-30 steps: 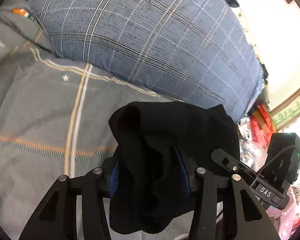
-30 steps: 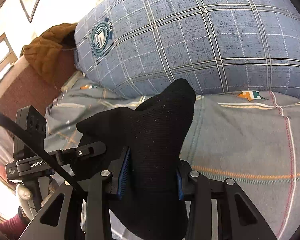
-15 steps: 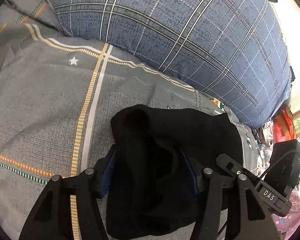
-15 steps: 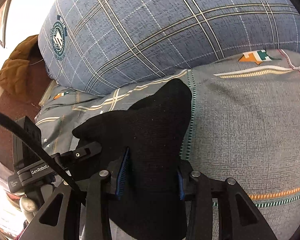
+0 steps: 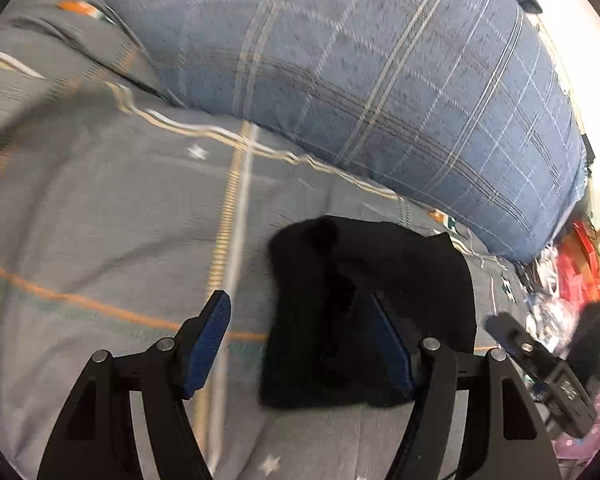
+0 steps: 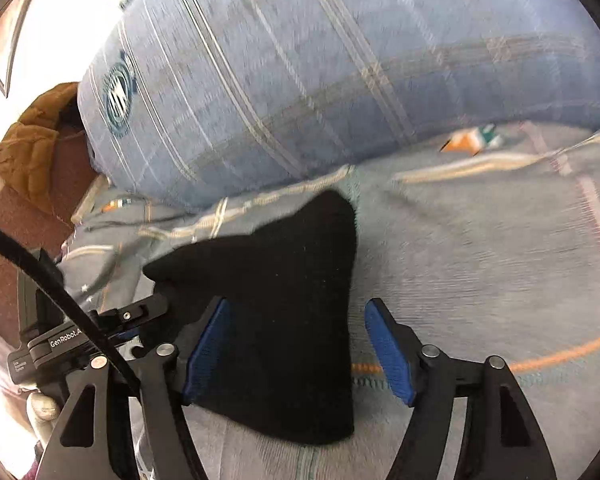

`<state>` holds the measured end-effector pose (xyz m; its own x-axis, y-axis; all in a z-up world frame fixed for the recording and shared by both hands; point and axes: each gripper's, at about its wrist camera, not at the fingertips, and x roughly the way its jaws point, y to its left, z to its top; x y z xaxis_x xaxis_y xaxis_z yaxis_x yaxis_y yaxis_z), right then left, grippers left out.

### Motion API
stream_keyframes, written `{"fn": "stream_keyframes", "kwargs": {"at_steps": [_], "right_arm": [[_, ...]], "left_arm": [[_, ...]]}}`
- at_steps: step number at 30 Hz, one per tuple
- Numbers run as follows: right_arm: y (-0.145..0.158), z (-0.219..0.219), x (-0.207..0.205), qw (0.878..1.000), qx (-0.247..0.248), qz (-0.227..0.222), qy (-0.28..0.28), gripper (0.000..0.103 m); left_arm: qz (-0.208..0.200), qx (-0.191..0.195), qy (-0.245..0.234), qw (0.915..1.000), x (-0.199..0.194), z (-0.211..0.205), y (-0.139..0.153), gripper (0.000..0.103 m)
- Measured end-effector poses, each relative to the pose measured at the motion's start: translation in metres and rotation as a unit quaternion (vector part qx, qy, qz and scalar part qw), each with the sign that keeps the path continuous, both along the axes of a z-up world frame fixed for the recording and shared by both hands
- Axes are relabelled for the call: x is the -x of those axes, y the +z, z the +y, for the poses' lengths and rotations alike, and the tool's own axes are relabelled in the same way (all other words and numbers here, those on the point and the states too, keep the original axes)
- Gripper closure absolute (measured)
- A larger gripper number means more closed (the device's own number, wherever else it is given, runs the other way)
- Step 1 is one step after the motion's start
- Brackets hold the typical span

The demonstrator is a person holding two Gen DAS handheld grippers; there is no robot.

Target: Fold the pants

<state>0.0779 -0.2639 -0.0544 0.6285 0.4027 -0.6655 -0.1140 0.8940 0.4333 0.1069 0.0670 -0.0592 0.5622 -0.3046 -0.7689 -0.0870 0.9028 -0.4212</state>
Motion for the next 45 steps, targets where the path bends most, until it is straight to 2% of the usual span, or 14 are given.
{"fn": "stream_keyframes", "kwargs": {"at_steps": [4,8,12,16,18,22,29,35,45], "right_arm": [[0.024,0.01,0.052,0.998,0.027,-0.05,-0.015,0.021],[0.025,0.028,0.095,0.995,0.064,-0.078,-0.025,0.017],[0.015,0.034,0.121,0.995,0.063,-0.068,-0.035,0.017],[0.012,0.037,0.138,0.994,0.083,-0.064,-0.032,0.017],[0.012,0.039,0.148,0.992,0.097,-0.07,-0.036,0.017],[0.012,0.044,0.161,0.991,0.11,-0.072,-0.037,0.015],[0.007,0.043,0.168,0.992,0.104,-0.061,-0.04,0.015],[0.003,0.042,0.166,0.992,0.102,-0.058,-0.043,0.015],[-0.016,0.047,0.15,0.991,0.126,-0.036,-0.029,0.014]], "left_arm": [[-0.029,-0.073,0.013,0.9968,0.038,-0.006,0.021,0.033],[-0.059,-0.169,0.046,0.9827,0.088,-0.025,0.04,0.033],[-0.078,-0.205,0.092,0.9713,0.125,-0.036,0.054,0.027],[-0.104,-0.235,0.081,0.963,0.144,-0.055,0.066,0.027],[-0.11,-0.238,0.08,0.9618,0.152,-0.059,0.072,0.027],[-0.104,-0.224,0.079,0.9658,0.162,-0.057,0.076,0.026],[-0.103,-0.231,0.077,0.9645,0.177,-0.063,0.078,0.026],[-0.096,-0.231,0.075,0.9654,0.172,-0.068,0.07,0.026],[-0.071,-0.234,0.052,0.9682,0.151,-0.075,0.051,0.026]]}}
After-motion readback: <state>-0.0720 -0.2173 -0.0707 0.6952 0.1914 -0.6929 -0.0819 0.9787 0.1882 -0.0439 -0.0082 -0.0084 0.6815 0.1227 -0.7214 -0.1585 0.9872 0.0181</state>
